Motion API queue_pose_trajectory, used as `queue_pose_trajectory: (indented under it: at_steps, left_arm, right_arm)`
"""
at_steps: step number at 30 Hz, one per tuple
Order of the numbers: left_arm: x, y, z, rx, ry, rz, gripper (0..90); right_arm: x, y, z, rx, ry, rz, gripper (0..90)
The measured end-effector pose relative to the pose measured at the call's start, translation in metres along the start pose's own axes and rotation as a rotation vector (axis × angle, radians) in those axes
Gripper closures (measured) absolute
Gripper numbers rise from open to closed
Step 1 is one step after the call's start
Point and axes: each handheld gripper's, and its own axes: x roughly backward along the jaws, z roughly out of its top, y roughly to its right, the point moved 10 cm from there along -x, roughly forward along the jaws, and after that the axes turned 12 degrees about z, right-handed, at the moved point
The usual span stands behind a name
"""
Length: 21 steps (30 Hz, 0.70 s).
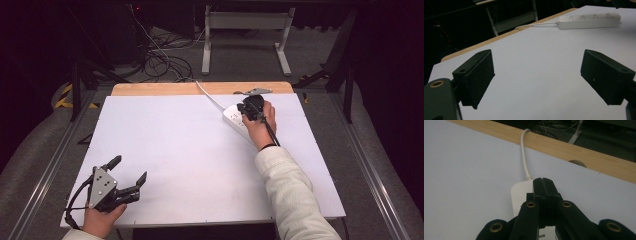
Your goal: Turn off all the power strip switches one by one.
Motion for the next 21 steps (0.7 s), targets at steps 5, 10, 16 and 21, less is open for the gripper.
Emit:
queue_pose_trajectory:
  at_steps: [5, 10, 16, 21]
  left_arm:
    - [0.000, 0.001, 0.000, -0.001, -0.001, -0.002, 12.5]
    - [0.000, 0.002, 0.001, -0.002, -0.001, -0.002, 12.4]
    - [0.000, 0.002, 0.001, 0.002, 0.000, 0.000, 12.4]
    - [0.000, 0.002, 0.001, -0.002, 0.000, 0.002, 12.3]
  right_arm:
    - [0.014, -0.003, 0.005, 0.009, 0.003, 0.009, 90.0]
    - [0.029, -0.008, 0.012, 0.012, 0.031, 0.023, 84.3]
    - [0.043, -0.013, 0.016, 0.022, 0.046, 0.033, 75.6]
    - [0.056, -0.020, 0.020, 0.035, 0.074, 0.049, 67.3]
